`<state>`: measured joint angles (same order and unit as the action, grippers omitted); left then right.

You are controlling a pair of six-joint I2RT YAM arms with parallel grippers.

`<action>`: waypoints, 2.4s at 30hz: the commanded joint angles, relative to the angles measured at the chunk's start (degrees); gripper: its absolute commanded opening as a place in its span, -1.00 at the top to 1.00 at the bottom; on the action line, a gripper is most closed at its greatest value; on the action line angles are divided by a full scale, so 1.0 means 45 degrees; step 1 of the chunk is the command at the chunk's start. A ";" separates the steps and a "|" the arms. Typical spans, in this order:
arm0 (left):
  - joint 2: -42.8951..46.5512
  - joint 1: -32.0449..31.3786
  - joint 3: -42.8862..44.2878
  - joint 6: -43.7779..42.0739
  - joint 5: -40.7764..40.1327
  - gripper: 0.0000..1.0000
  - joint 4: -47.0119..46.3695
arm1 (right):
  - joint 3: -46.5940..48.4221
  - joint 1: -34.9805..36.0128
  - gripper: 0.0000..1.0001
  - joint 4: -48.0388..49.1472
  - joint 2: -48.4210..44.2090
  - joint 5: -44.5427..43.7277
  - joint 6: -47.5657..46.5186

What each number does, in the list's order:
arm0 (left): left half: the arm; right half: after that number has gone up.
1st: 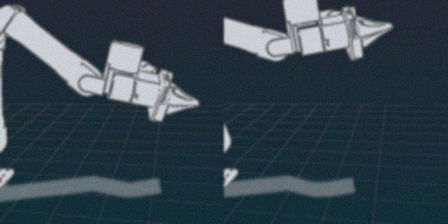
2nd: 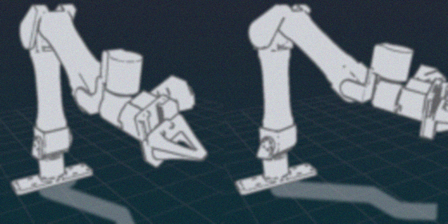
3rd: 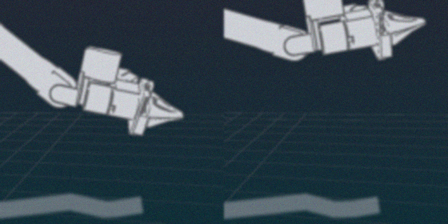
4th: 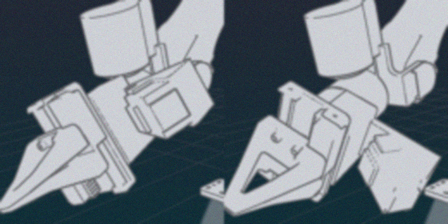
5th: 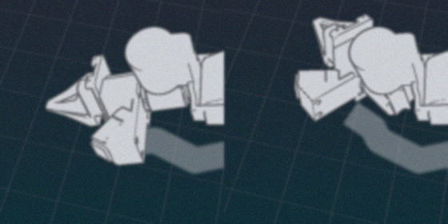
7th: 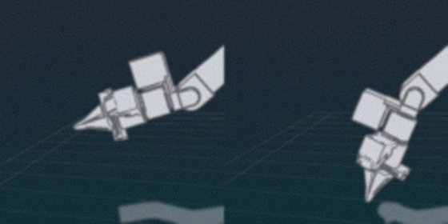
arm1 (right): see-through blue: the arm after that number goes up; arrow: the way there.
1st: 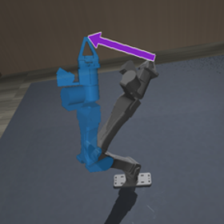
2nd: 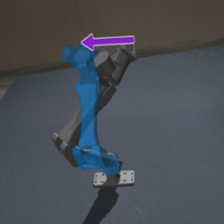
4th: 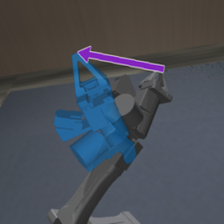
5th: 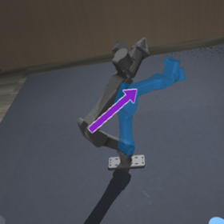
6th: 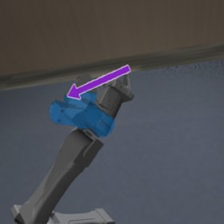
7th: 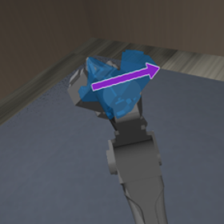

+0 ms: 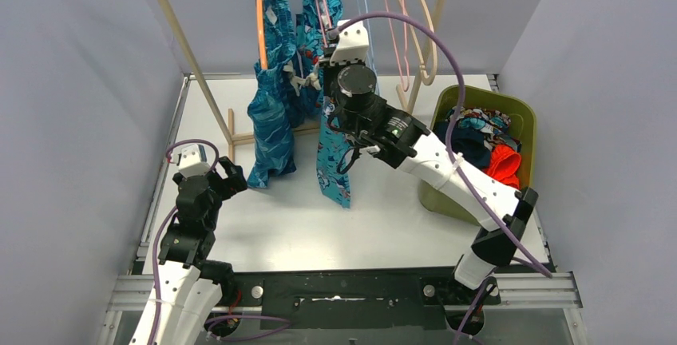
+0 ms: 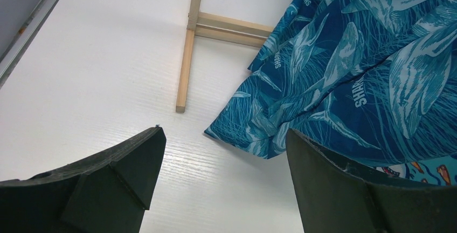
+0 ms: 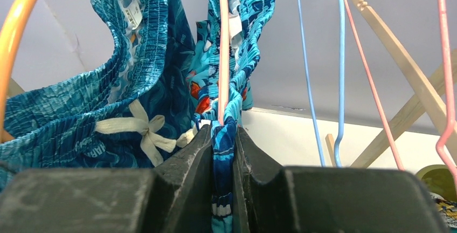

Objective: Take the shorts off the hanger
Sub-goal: Pick up the hanger from the clothes rod.

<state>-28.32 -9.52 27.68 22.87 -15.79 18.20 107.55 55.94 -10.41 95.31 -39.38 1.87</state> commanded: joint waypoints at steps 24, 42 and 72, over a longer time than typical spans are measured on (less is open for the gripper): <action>0.0082 0.0104 0.0213 -0.0044 0.0118 -0.70 -0.0592 | -0.3763 -0.0325 1.00 -0.2471 -0.4990 0.6119 -0.0024; -0.0227 0.0104 0.0234 -0.0083 0.0319 -0.71 -0.0587 | -0.5887 -0.0814 1.00 -0.6306 -0.8228 0.9255 -0.1470; 0.0993 0.0064 0.0036 0.2900 0.9292 -0.39 -0.4506 | -0.7488 -0.4580 1.00 -0.6194 -0.4308 2.0164 -0.1279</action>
<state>-21.34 -9.28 26.59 28.18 12.38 8.93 72.95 34.59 -45.69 79.40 44.53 -6.57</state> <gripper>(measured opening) 0.709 0.128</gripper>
